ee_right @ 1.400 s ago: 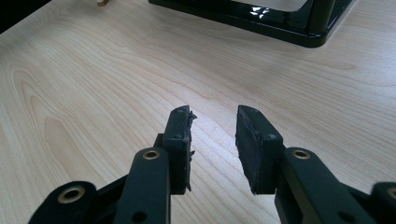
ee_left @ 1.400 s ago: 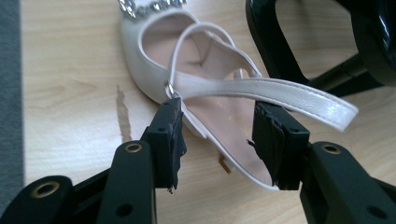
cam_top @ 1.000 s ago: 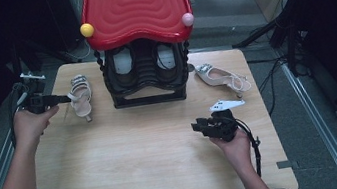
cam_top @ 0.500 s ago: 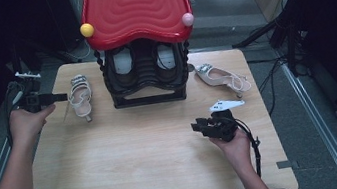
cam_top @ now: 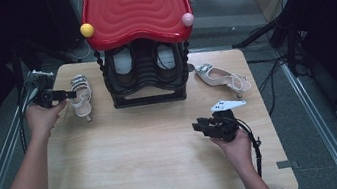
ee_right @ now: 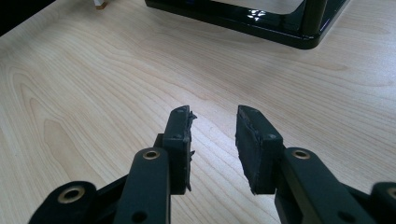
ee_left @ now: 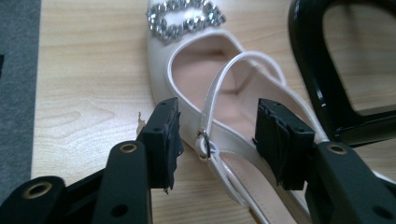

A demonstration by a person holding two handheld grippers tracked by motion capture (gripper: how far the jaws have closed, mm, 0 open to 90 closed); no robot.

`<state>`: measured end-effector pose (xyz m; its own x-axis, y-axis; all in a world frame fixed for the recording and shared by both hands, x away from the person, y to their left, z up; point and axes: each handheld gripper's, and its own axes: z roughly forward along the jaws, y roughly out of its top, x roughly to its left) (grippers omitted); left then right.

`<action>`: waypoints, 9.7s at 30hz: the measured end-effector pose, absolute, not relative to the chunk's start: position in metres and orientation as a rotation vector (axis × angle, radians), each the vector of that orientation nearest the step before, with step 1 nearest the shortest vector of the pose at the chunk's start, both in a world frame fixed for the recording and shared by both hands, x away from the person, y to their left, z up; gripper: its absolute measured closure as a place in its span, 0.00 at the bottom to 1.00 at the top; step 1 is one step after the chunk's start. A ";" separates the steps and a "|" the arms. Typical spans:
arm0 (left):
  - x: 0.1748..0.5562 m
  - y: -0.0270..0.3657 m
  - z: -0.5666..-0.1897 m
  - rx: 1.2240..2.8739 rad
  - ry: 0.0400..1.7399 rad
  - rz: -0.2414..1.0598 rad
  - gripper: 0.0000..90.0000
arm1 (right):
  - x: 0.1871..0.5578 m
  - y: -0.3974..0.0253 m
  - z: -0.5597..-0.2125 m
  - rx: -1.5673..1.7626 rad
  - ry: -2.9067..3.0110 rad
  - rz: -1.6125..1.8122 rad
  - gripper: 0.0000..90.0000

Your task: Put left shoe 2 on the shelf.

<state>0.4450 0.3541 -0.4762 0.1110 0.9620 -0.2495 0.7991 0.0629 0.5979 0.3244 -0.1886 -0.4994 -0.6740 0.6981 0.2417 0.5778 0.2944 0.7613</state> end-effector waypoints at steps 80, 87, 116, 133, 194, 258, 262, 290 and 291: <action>0.433 0.339 -0.369 1.659 1.716 0.312 0.93 | 0.334 -0.176 -0.497 1.141 2.455 1.356 0.74; 0.433 0.335 -0.333 1.645 1.685 0.325 0.93 | 0.336 -0.174 -0.497 1.130 2.463 1.353 0.74; 0.427 0.317 -0.195 1.618 1.553 0.393 0.93 | 0.335 -0.177 -0.499 1.143 2.464 1.339 0.74; 0.426 0.261 -0.136 1.632 1.423 0.409 0.93 | 0.334 -0.177 -0.498 1.139 2.462 1.335 0.74; 0.436 0.213 -0.152 1.743 1.279 0.434 0.63 | 0.328 -0.183 -0.499 1.141 2.449 1.314 0.73; 0.389 0.276 -0.386 1.791 1.417 0.314 0.61 | 0.336 -0.196 -0.495 1.199 2.400 1.330 0.73; 0.384 0.278 -0.402 1.792 1.420 0.283 0.61 | 0.336 -0.196 -0.496 1.196 2.402 1.325 0.73; 0.339 0.265 -0.482 1.806 1.418 0.163 0.57 | 0.344 -0.205 -0.500 1.244 2.378 1.298 0.73; 0.338 0.264 -0.483 1.818 1.417 0.160 0.57 | 0.344 -0.205 -0.500 1.247 2.378 1.296 0.74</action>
